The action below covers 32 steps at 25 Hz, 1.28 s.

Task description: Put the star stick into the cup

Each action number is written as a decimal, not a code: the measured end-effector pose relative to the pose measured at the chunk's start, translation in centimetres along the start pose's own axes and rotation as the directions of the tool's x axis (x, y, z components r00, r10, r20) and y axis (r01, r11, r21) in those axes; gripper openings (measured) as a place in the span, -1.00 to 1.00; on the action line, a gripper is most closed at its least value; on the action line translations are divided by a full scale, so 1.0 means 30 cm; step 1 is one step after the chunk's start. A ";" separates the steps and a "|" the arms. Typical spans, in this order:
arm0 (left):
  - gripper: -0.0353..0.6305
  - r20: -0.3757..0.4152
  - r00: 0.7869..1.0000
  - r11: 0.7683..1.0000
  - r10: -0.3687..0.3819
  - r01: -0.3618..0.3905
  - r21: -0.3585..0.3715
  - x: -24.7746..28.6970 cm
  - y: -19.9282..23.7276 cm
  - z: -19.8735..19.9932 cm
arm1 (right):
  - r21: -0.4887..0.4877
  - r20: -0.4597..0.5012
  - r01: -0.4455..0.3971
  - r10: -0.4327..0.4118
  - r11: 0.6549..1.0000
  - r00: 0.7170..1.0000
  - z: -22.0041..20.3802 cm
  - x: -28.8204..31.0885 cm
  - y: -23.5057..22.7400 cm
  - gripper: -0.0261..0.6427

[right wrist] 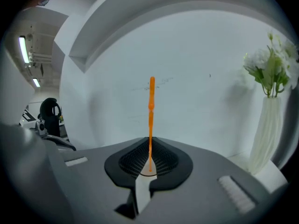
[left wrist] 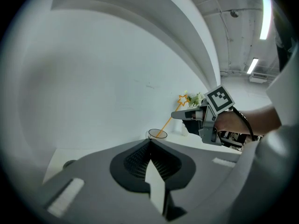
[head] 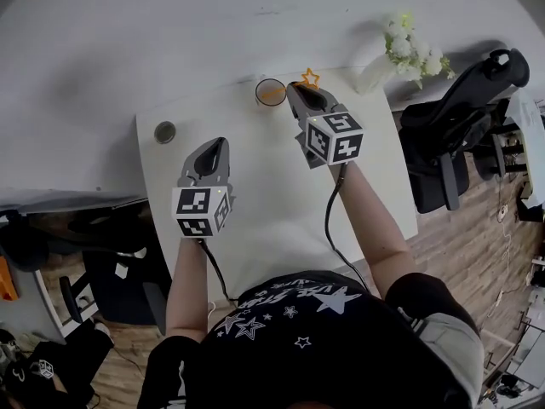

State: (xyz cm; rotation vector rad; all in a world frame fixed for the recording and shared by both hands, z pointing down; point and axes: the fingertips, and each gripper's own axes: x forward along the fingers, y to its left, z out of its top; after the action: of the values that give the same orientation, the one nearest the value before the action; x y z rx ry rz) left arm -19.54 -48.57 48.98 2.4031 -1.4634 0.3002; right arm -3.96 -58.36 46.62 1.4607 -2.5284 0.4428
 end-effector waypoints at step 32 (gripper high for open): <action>-0.88 -0.048 0.998 0.998 -0.041 0.038 -0.053 0.038 -0.018 -0.085 | 0.112 -0.068 0.166 -0.159 0.980 0.985 -0.130 0.045 -0.165 -0.70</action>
State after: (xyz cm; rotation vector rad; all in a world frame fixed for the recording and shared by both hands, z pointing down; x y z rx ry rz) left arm -18.59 -48.33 51.65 2.3633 -1.3835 0.3064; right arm -0.28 -60.43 51.48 1.6548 -2.3503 0.6058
